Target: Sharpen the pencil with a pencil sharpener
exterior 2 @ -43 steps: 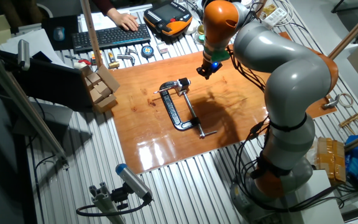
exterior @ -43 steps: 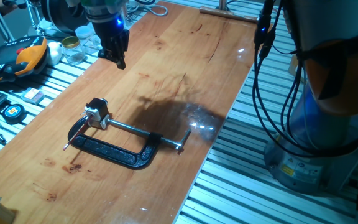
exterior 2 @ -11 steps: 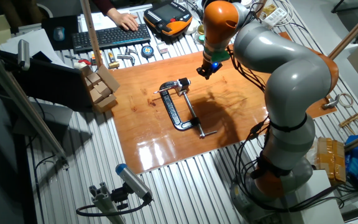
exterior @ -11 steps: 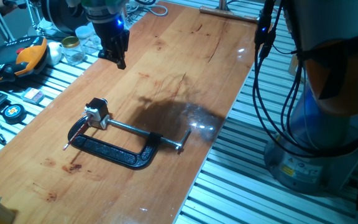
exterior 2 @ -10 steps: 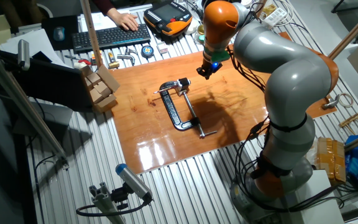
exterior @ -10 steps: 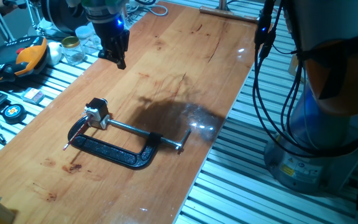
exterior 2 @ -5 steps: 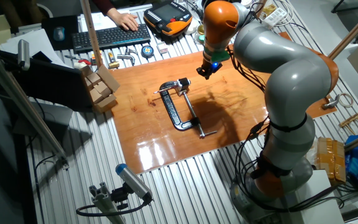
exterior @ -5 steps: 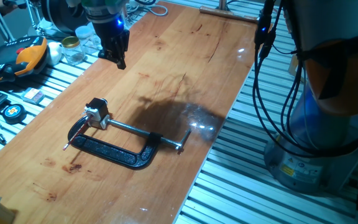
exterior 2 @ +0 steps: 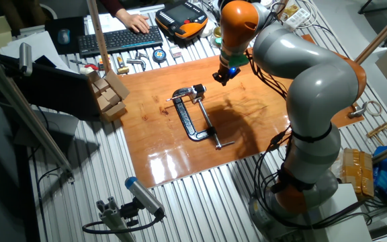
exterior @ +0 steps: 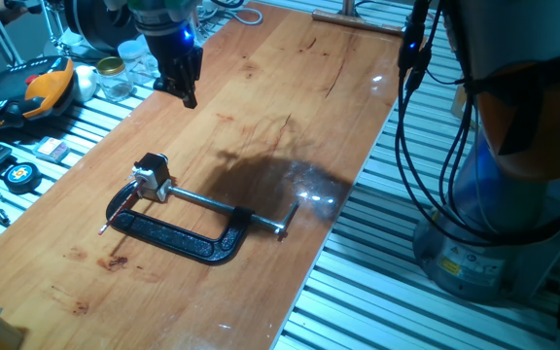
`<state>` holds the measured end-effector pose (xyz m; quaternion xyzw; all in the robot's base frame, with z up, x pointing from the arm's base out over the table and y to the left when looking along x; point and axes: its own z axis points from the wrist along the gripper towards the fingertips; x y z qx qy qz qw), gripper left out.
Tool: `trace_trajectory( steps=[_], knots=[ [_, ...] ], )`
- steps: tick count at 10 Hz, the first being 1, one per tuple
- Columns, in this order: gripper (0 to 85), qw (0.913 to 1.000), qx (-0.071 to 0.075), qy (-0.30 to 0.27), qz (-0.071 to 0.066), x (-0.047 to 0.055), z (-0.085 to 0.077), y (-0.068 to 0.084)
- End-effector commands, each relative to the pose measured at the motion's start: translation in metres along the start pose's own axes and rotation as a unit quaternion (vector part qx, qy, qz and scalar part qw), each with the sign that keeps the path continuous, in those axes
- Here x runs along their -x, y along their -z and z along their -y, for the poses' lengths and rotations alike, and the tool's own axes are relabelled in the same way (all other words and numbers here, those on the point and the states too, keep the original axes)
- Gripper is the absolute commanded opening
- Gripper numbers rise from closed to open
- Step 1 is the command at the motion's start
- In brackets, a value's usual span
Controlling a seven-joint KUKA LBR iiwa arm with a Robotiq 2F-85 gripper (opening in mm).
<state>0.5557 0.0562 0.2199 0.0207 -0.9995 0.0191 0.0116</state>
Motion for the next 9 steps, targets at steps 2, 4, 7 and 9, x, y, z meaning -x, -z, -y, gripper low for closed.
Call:
trace_trajectory(
  steps=[2,4,7,9],
  knots=[
    [0.0,1.0,-0.001,0.001,0.001,-0.0001,0.0,-0.0001],
    [0.0,1.0,-0.001,0.001,0.001,-0.0001,0.0001,-0.0001],
    [0.0,1.0,-0.001,0.004,0.0,0.0001,-0.0001,-0.0001],
    [0.0,1.0,0.004,0.004,-0.001,0.0,-0.0002,-0.0002]
  ],
)
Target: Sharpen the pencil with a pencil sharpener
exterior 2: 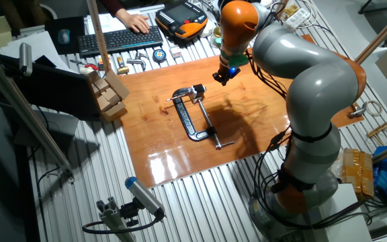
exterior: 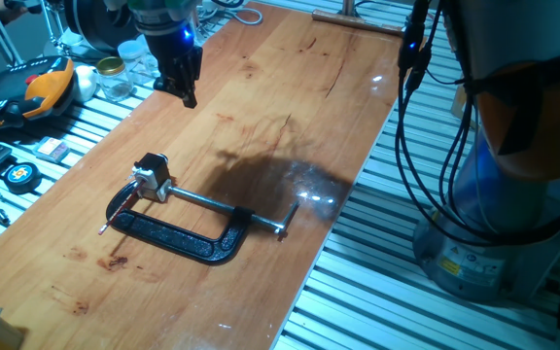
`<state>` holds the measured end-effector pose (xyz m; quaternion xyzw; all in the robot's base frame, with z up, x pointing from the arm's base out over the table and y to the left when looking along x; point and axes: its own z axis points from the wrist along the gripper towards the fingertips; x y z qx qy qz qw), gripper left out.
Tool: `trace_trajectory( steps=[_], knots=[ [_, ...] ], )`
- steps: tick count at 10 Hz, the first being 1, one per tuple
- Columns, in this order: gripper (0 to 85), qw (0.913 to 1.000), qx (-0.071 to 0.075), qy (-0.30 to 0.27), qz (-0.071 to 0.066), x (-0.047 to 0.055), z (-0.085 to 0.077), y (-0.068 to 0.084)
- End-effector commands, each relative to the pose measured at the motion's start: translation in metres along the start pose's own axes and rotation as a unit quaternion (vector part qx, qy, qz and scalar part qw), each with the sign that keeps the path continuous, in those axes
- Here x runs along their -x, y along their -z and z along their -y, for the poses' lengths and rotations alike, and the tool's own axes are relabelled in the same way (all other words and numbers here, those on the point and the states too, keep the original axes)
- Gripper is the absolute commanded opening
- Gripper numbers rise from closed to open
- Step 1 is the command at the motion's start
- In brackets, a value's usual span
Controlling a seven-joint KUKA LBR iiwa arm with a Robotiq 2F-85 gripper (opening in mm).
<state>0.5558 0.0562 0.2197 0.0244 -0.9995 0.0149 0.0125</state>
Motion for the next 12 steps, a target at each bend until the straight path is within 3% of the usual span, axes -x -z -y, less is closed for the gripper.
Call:
trace_trajectory(
  steps=[1,12],
  knots=[
    [0.0,1.0,0.001,0.0,-0.001,-0.0001,-0.0002,-0.0001],
    [0.0,1.0,-0.001,-0.001,0.001,0.0004,-0.0005,-0.0009]
  ],
)
